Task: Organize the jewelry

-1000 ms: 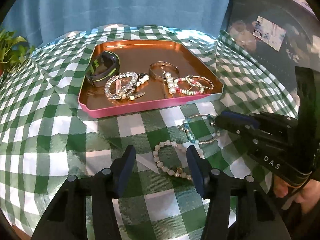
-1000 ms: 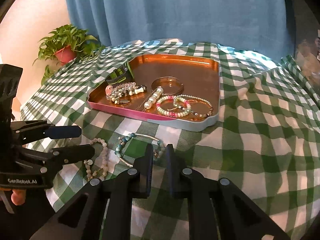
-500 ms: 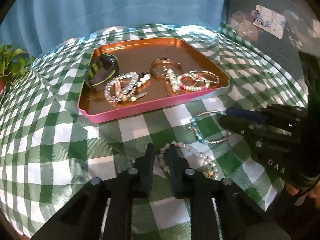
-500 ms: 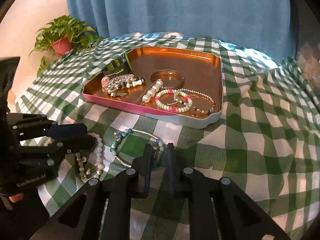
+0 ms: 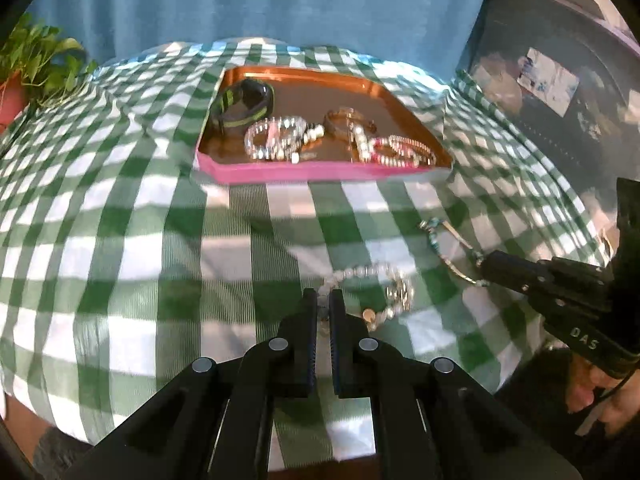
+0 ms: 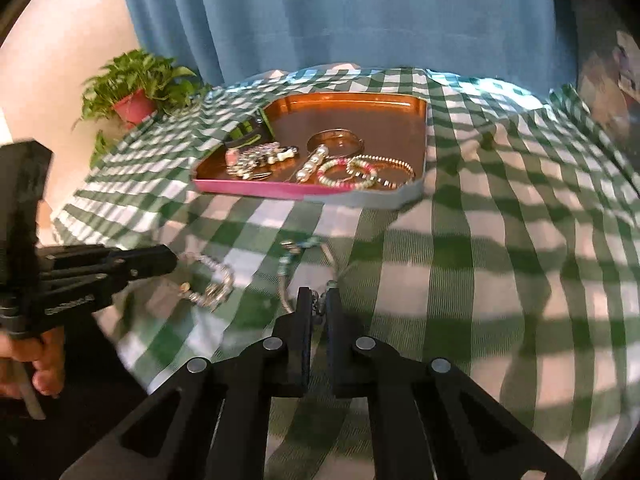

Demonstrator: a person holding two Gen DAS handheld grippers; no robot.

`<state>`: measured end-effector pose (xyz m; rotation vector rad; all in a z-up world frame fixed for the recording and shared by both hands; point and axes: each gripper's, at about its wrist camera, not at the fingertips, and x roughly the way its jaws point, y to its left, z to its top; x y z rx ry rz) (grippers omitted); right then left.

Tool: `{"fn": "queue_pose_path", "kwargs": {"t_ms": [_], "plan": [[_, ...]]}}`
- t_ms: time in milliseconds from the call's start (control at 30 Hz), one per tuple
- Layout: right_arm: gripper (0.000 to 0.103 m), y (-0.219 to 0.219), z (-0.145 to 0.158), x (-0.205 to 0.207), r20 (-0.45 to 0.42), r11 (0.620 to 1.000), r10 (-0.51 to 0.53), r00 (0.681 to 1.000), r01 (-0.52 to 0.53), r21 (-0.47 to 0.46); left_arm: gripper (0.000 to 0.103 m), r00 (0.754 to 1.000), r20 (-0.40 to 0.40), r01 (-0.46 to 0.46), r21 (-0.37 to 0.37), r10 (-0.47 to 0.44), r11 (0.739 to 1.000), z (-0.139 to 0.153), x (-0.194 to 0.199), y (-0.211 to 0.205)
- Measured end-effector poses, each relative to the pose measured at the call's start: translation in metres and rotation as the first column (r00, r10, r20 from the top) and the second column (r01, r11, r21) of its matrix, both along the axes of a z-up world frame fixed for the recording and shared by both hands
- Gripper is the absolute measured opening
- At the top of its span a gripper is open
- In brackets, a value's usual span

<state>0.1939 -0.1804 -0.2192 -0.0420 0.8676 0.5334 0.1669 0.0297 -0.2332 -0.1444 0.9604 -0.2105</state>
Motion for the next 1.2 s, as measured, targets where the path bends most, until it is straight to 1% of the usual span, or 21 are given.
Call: {"fn": "queue_pose_path", "kwargs": {"t_ms": [67,100,167,200,267,367,400,500,567,700,733,767,800,833,933,1000,1067,1100,1133,1200], "plan": [[0.005,0.0,-0.005,-0.005,-0.012,1.0,-0.005,1.0,0.005,-0.009,0.006,1.0,0.006,0.013,0.016,-0.013,1.0,0.001,-0.001,-0.001],[0.006,0.001,-0.007,-0.006,-0.021,1.0,-0.006,1.0,0.005,-0.01,0.008,1.0,0.003,0.008,0.014,-0.008,1.0,0.001,0.0,0.0],[0.006,-0.002,-0.009,-0.004,-0.031,1.0,-0.026,0.999,0.026,0.018,0.008,1.0,-0.004,-0.003,0.002,0.003,1.0,0.002,0.004,0.002],[0.007,-0.002,-0.009,-0.002,-0.035,0.999,-0.028,0.999,0.029,0.027,0.009,1.0,-0.003,0.004,0.008,-0.004,1.0,0.002,0.006,0.001],[0.007,-0.001,-0.01,0.002,-0.025,0.999,-0.032,0.999,0.033,0.031,0.01,0.999,0.011,0.032,0.04,-0.033,0.999,0.002,0.009,-0.005],[0.006,0.003,-0.01,0.002,-0.002,0.999,-0.035,0.999,0.035,0.007,0.01,0.995,0.033,0.085,0.111,-0.089,0.99,0.001,0.017,-0.015],[0.006,0.005,-0.011,0.0,0.009,0.999,-0.036,0.999,0.036,-0.006,0.01,0.995,0.039,0.089,0.114,-0.094,0.99,0.001,0.019,-0.015],[0.005,0.01,-0.011,-0.003,0.038,0.998,-0.042,0.998,0.044,-0.038,0.008,0.995,0.032,0.09,0.089,-0.093,0.992,-0.001,0.021,-0.013],[0.005,0.014,-0.011,-0.005,0.065,0.997,-0.028,0.997,0.033,-0.075,0.007,0.995,0.036,0.086,0.083,-0.089,0.993,-0.001,0.021,-0.012],[0.005,0.017,-0.01,-0.007,0.091,0.994,-0.017,0.996,0.026,-0.106,0.006,0.996,0.043,0.078,0.1,-0.082,0.992,-0.001,0.016,-0.013],[0.005,0.018,-0.01,-0.007,0.093,0.994,-0.02,0.995,0.03,-0.109,0.006,0.996,0.03,0.076,0.091,-0.079,0.993,-0.001,0.015,-0.012],[0.005,0.018,-0.01,-0.007,0.095,0.993,-0.027,0.995,0.037,-0.108,0.006,0.997,0.006,0.08,0.05,-0.08,0.996,0.002,0.014,-0.009],[0.005,0.018,-0.01,-0.007,0.093,0.993,-0.037,0.995,0.046,-0.104,0.006,0.997,0.002,0.074,0.016,-0.074,0.997,0.006,0.012,-0.005],[0.005,0.016,-0.009,-0.009,0.089,0.994,-0.048,0.995,0.057,-0.098,0.006,0.998,0.005,0.066,0.008,-0.067,0.998,0.009,0.01,-0.003],[0.005,0.01,-0.003,-0.016,0.082,0.995,-0.062,0.995,0.068,-0.074,0.006,0.997,0.002,0.073,0.027,-0.073,0.997,0.017,0.002,-0.004],[0.005,0.005,0.0,-0.02,0.083,0.995,-0.07,0.994,0.075,-0.06,0.006,0.996,-0.01,0.085,0.064,-0.085,0.994,0.013,-0.003,-0.005],[0.005,0.003,-0.003,-0.02,0.069,0.995,-0.075,0.995,0.08,-0.065,0.006,0.996,-0.033,0.084,0.078,-0.082,0.993,0.003,-0.003,-0.002],[0.005,0.003,-0.006,-0.019,0.053,0.995,-0.072,0.996,0.075,-0.068,0.006,0.997,-0.01,0.081,0.065,-0.081,0.995,0.003,-0.005,0.0],[0.006,0.003,-0.009,-0.017,0.035,0.995,-0.063,0.997,0.066,-0.069,0.007,0.997,-0.007,0.081,0.062,-0.081,0.995,0.0,-0.006,0.0],[0.006,0.004,-0.009,-0.017,0.046,0.995,-0.061,0.997,0.065,-0.073,0.008,0.996,-0.005,0.085,0.083,-0.085,0.993,-0.003,-0.006,-0.003]]}}
